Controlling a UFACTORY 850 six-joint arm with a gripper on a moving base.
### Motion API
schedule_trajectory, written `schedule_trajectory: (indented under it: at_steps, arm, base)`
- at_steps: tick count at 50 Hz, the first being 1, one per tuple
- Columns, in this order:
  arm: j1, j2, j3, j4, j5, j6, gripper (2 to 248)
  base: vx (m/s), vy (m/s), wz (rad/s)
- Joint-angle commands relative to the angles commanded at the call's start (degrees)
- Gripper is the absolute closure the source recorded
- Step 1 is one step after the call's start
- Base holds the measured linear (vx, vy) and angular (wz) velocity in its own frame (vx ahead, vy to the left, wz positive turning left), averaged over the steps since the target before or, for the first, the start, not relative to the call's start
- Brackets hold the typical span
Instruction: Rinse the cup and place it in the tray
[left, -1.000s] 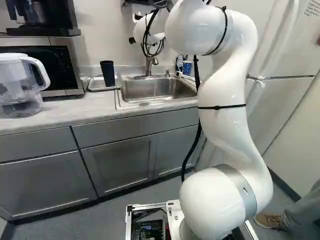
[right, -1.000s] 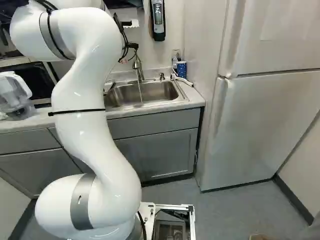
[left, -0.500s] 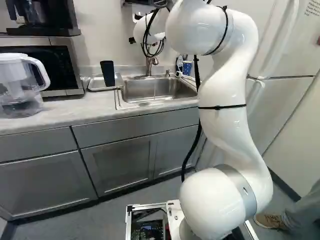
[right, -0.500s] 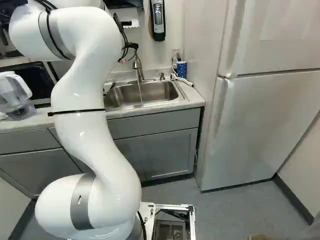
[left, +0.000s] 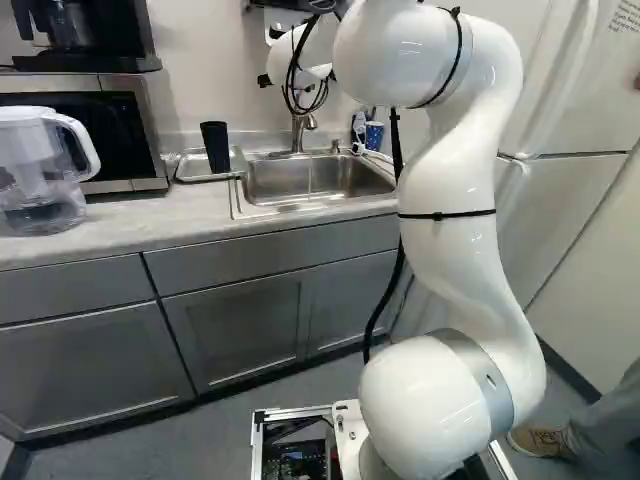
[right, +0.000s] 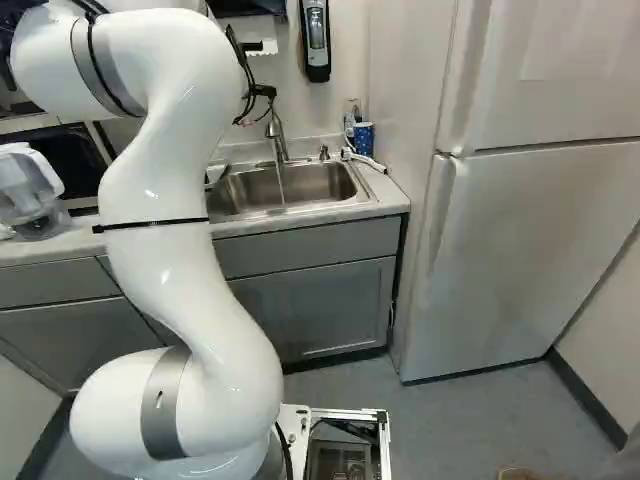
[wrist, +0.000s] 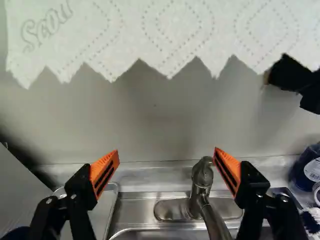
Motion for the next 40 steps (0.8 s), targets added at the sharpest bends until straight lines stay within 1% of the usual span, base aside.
schedule_trajectory:
  at_steps: [40]
  arm:
    - [-0.1, -1.09, -1.36, 0.0, 0.0, 0.0, 3]
  base:
    - [0.0, 0.0, 0.0]
